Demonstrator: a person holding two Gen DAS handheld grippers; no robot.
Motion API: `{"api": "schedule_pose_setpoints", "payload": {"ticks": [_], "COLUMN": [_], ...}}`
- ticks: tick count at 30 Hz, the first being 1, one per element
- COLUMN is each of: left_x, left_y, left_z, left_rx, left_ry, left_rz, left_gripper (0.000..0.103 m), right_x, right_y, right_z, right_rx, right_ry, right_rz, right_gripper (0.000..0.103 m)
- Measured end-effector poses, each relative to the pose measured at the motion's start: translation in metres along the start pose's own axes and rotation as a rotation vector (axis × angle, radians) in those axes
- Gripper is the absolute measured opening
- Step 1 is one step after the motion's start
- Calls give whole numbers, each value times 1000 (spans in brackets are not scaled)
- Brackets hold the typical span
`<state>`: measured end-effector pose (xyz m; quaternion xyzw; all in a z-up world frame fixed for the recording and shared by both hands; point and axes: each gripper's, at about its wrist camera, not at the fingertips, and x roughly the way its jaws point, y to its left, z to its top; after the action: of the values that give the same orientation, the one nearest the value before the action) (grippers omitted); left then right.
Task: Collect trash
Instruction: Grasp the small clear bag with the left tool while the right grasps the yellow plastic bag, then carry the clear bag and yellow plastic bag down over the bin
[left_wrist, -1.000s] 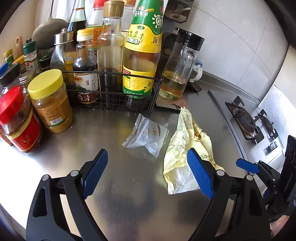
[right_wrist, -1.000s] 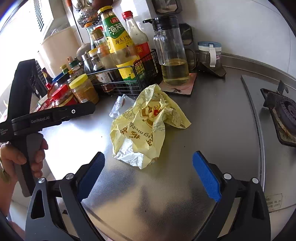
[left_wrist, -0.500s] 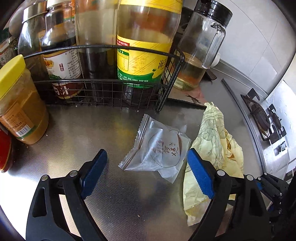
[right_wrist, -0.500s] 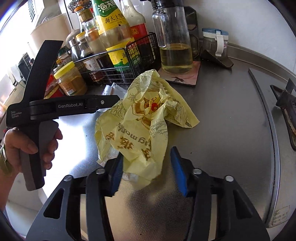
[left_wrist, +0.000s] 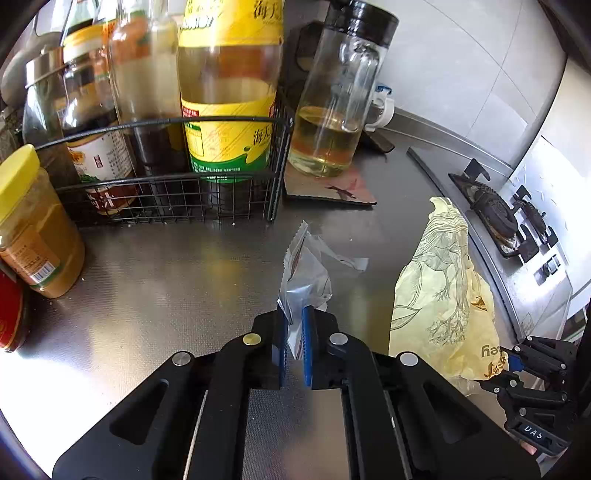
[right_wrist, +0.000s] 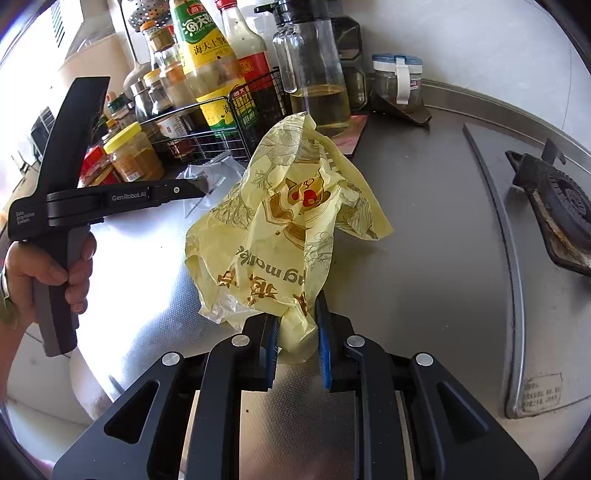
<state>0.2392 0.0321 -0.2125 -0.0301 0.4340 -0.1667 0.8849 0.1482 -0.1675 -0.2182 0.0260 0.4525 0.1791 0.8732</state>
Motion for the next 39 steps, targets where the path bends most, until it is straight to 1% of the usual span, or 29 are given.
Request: {"api": "schedule_pose_setpoints", "payload": {"ticks": [5, 13, 20, 25, 29, 32, 36, 39], "left_x": [-39, -106, -165, -186, -193, -193, -184, -171], "left_y": [-19, -51, -78, -98, -112, -120, -123, -125], "left_z": [-7, -32, -69, -100, -127, -150, -180, -204], "left_rx": [20, 41, 61, 80, 94, 106, 85, 72], "left_ry": [-52, -116, -152, -143, -112, -83, -7, 50], "left_rz": [-5, -16, -33, -30, -41, -31, -49, -56], "left_gripper": [5, 5, 5, 5, 5, 6, 5, 5], "right_x": [-28, -80, -130, -163, -179, -182, -181, -172], "right_y": [-3, 1, 6, 11, 11, 10, 4, -1], "right_z": [-9, -22, -50, -79, -106, -131, -167, -192], "right_rx": [-2, -18, -51, -85, -93, -108, -106, -108], "right_ry": [-36, -107, -127, -119, -76, -24, 68, 150], "right_rz": [-13, -29, -20, -5, 39, 71, 109, 116], "right_gripper": [19, 19, 19, 19, 19, 19, 19, 19]}}
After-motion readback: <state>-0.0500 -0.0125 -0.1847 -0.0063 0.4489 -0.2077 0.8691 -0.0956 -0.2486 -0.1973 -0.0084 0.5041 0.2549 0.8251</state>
